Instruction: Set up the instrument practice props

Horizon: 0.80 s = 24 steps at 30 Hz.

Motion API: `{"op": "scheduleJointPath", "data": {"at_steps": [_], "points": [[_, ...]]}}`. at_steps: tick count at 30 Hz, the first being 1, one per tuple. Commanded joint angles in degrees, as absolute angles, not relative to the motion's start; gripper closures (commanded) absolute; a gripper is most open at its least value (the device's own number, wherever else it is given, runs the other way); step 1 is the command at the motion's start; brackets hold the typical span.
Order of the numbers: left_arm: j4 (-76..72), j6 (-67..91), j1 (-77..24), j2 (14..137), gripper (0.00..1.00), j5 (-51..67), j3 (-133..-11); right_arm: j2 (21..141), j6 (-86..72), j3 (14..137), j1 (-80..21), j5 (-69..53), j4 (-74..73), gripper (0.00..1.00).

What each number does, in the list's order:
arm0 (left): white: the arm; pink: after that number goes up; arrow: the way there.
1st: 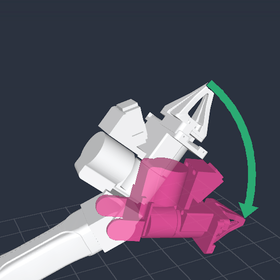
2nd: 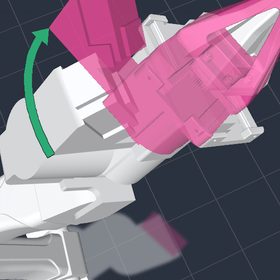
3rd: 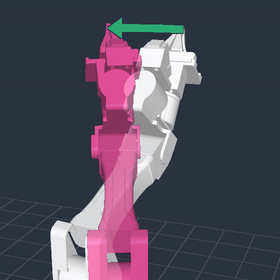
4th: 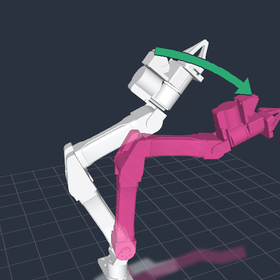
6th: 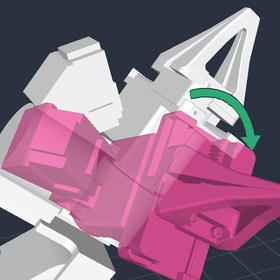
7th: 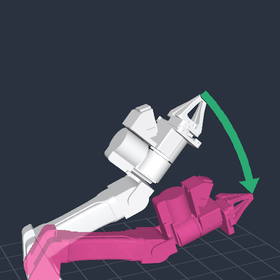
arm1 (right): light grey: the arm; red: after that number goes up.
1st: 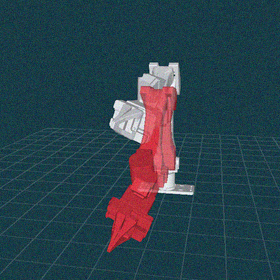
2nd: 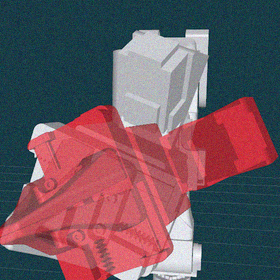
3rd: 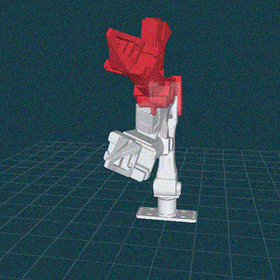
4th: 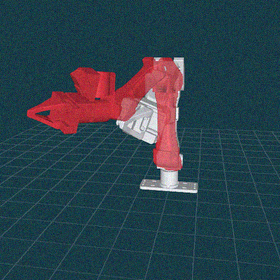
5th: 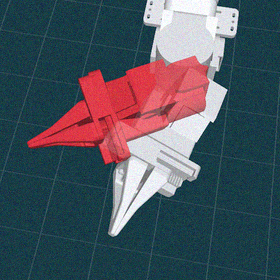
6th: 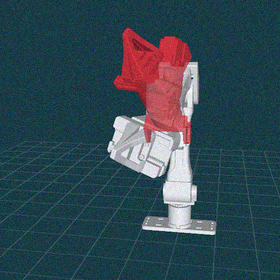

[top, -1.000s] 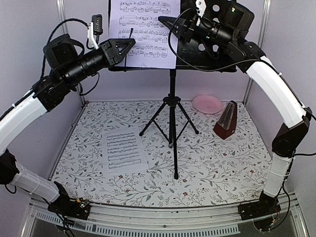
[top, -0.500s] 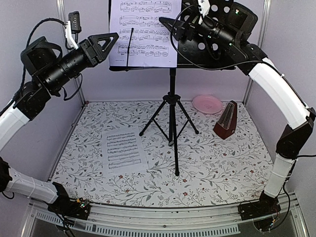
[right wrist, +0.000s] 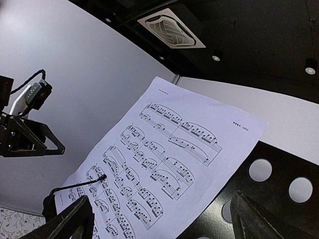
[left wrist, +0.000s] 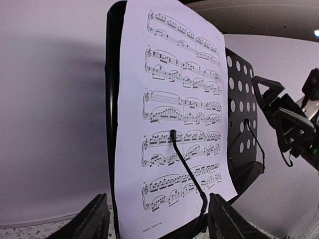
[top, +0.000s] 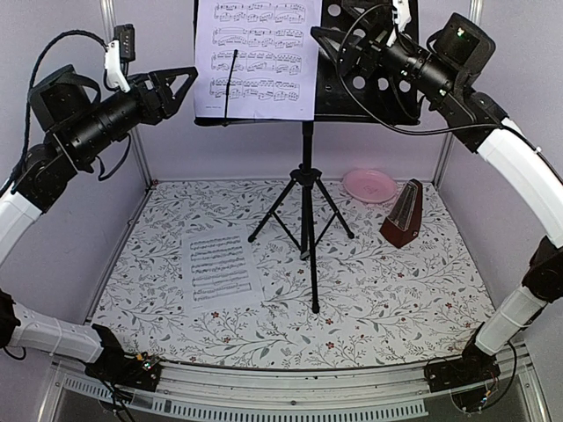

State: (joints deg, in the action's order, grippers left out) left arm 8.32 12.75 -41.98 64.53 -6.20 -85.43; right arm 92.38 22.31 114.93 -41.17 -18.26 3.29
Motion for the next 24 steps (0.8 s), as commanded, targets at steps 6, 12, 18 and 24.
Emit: {"op": "scheduleJointPath", "data": {"at_steps": [6, 12, 18, 24], "points": [[11.8, 10.9, -31.0, 66.4, 0.36, 12.4, -88.4, 81.1, 10.6, 98.8, -40.8, -14.8, 5.1, 0.08], [11.9, 8.4, -27.7, 68.5, 0.40, 20.4, -89.9, 72.5, 5.3, 87.4, -40.8, -15.8, 6.0, 0.09], [12.2, 8.9, -25.6, 70.9, 0.43, 24.4, -90.9, 65.8, 2.8, 80.9, -40.8, -14.3, 5.8, 0.10], [11.2, 10.3, -25.7, 71.9, 0.48, 24.8, -90.6, 62.8, 2.8, 78.9, -40.8, -13.2, 4.9, 0.10]]}}
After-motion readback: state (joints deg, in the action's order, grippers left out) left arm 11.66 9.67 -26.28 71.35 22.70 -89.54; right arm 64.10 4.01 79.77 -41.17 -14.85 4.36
